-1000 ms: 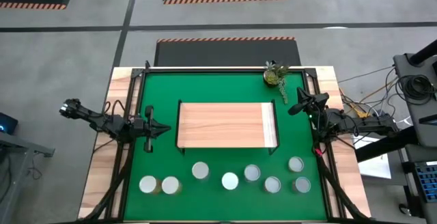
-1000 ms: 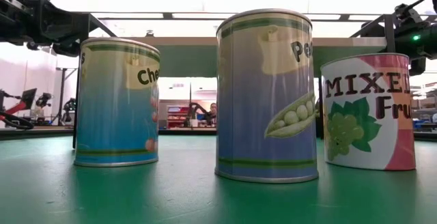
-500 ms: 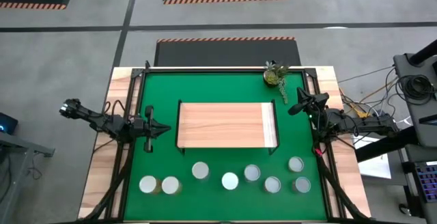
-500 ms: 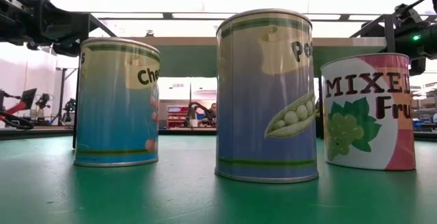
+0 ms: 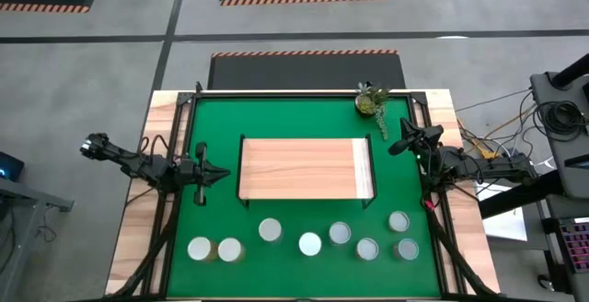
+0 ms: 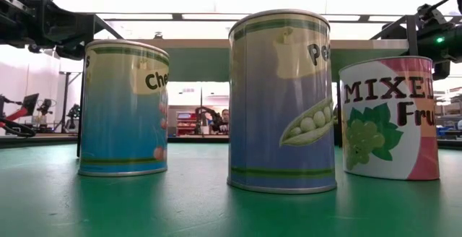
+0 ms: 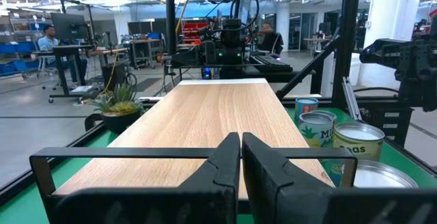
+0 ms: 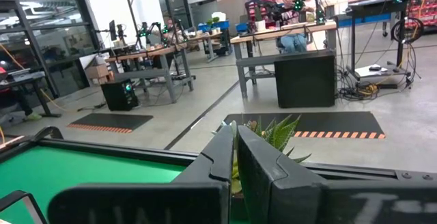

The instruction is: Pick and place cans onto a shelf

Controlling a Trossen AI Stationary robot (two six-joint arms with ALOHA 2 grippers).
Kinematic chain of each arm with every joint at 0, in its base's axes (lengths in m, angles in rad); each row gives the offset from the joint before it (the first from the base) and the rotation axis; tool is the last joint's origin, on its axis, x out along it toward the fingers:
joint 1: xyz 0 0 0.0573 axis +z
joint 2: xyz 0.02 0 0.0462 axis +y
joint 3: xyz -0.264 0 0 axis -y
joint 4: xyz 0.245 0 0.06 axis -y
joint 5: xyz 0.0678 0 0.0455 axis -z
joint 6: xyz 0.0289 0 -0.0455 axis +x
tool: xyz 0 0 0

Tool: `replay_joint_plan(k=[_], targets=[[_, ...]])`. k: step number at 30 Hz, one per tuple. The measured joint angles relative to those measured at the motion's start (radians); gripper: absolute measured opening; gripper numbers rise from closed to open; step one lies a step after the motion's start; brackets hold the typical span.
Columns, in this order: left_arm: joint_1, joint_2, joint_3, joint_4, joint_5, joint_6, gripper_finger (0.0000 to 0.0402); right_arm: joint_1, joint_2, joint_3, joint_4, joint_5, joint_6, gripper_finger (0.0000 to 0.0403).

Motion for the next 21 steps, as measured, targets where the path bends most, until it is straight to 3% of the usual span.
replay_joint_plan(k=[14, 16, 19, 21], targets=[[0.000, 0.000, 0.000, 0.013, 0.000, -0.003, 0.0000, 0.000, 0.000, 0.000, 0.001, 0.006, -0.169, 0.0009], [0.000, 0.000, 0.000, 0.070, 0.015, -0.083, 0.0000, 0.000, 0.000, 0.000, 0.001, -0.008, -0.068, 0.0009], [0.000, 0.000, 0.000, 0.221, 0.033, -0.249, 0.0000, 0.002, 0.000, 0.000, 0.001, -0.096, 0.215, 0.0009], [0.000, 0.000, 0.000, 0.319, 0.033, -0.270, 0.0000, 0.002, 0.000, 0.000, 0.001, -0.153, 0.367, 0.0009]])
